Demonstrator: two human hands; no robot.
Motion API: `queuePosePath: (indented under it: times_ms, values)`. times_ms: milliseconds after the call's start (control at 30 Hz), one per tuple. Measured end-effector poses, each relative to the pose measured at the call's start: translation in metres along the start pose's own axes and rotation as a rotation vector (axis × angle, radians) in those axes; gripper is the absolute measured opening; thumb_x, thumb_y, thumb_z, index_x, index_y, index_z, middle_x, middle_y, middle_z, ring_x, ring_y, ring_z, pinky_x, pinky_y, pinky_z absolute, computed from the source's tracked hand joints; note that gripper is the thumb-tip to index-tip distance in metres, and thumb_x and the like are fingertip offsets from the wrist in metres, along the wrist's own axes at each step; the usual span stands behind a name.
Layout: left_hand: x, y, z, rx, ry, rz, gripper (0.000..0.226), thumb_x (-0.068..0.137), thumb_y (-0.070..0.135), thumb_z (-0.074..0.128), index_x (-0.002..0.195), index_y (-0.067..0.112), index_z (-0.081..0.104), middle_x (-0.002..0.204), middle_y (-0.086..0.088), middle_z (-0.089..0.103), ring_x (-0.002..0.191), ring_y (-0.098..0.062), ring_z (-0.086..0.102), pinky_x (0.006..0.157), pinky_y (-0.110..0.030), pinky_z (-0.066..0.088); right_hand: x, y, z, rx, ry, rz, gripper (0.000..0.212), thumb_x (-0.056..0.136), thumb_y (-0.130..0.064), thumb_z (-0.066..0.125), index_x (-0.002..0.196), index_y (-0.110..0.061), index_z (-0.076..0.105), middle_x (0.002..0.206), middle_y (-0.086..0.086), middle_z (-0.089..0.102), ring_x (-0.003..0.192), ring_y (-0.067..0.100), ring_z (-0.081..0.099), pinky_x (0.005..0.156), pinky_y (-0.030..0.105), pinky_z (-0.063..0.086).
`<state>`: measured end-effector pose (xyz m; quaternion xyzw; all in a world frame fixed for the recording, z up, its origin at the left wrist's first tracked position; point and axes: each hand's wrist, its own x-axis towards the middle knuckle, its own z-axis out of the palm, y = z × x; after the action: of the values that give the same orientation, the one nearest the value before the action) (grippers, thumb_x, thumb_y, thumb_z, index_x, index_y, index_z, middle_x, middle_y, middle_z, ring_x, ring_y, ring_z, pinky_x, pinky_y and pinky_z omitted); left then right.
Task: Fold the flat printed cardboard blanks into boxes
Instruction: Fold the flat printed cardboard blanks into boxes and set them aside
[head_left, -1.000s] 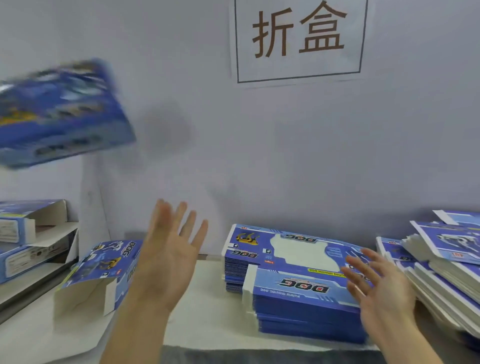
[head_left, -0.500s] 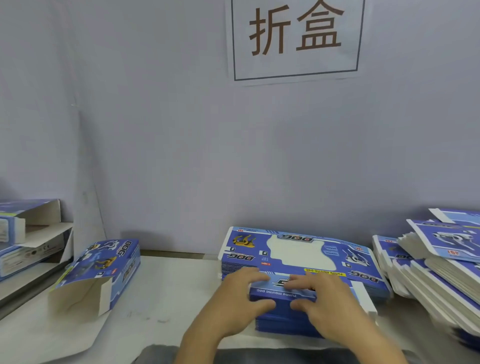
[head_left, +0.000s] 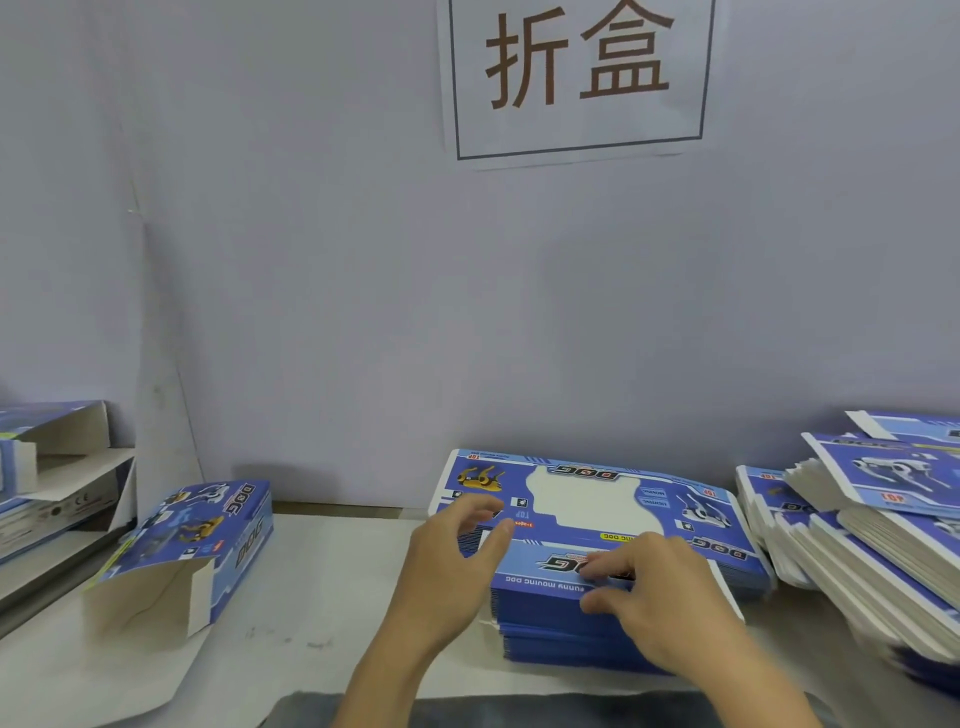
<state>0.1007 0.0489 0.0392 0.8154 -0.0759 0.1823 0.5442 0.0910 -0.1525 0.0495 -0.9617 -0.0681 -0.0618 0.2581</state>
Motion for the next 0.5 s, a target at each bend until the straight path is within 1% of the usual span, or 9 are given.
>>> queuePosePath:
  times_ms: [167, 300, 367, 433, 500]
  values:
    - [0.0004, -0.0005, 0.0008, -0.001, 0.008, -0.008, 0.015, 0.094, 0.037, 0.061, 0.108, 0.037, 0.059, 0.109, 0.019, 0.063, 0.106, -0.003, 0.059, 0.062, -0.001, 0.045, 0.0022, 0.0013, 0.0034, -0.041, 0.027, -0.032, 0.025, 0.093, -0.039, 0.068, 0.118, -0.042, 0.071, 0.128, -0.010, 0.065, 0.113, 0.012, 0.052, 0.092, 0.028, 0.051]
    - [0.0011, -0.0015, -0.0002, -0.033, 0.042, -0.006, 0.012, 0.096, 0.034, 0.060, 0.108, 0.037, 0.060, 0.110, 0.017, 0.064, 0.110, -0.006, 0.059, 0.060, -0.004, 0.047, 0.0020, 0.0043, 0.0060, -0.037, 0.056, -0.055, 0.023, 0.096, -0.038, 0.063, 0.118, -0.041, 0.071, 0.125, -0.010, 0.065, 0.113, 0.012, 0.052, 0.091, 0.027, 0.051]
    - [0.0021, -0.0012, -0.0021, -0.059, 0.116, 0.026, 0.010, 0.098, 0.029, 0.059, 0.107, 0.033, 0.063, 0.109, 0.015, 0.067, 0.108, -0.004, 0.061, 0.060, -0.005, 0.048, 0.0015, 0.0038, 0.0071, -0.050, 0.114, -0.071, 0.021, 0.099, -0.036, 0.059, 0.115, -0.040, 0.073, 0.120, -0.010, 0.067, 0.109, 0.013, 0.054, 0.089, 0.026, 0.050]
    - [0.0028, 0.0014, -0.0048, -0.085, 0.234, 0.078, 0.010, 0.100, 0.027, 0.055, 0.103, 0.031, 0.064, 0.105, 0.013, 0.069, 0.102, 0.003, 0.062, 0.060, -0.005, 0.047, 0.0015, 0.0018, 0.0081, -0.054, 0.211, -0.092, 0.022, 0.101, -0.036, 0.054, 0.111, -0.036, 0.073, 0.113, -0.011, 0.070, 0.103, 0.012, 0.057, 0.085, 0.025, 0.052]
    - [0.0026, 0.0053, -0.0075, -0.135, 0.328, 0.101, 0.014, 0.101, 0.027, 0.049, 0.098, 0.032, 0.062, 0.102, 0.013, 0.067, 0.097, 0.011, 0.060, 0.055, -0.005, 0.046, 0.0017, -0.0002, 0.0094, -0.024, 0.296, -0.115, 0.022, 0.102, -0.038, 0.050, 0.111, -0.033, 0.069, 0.111, -0.011, 0.071, 0.100, 0.010, 0.060, 0.080, 0.022, 0.055]
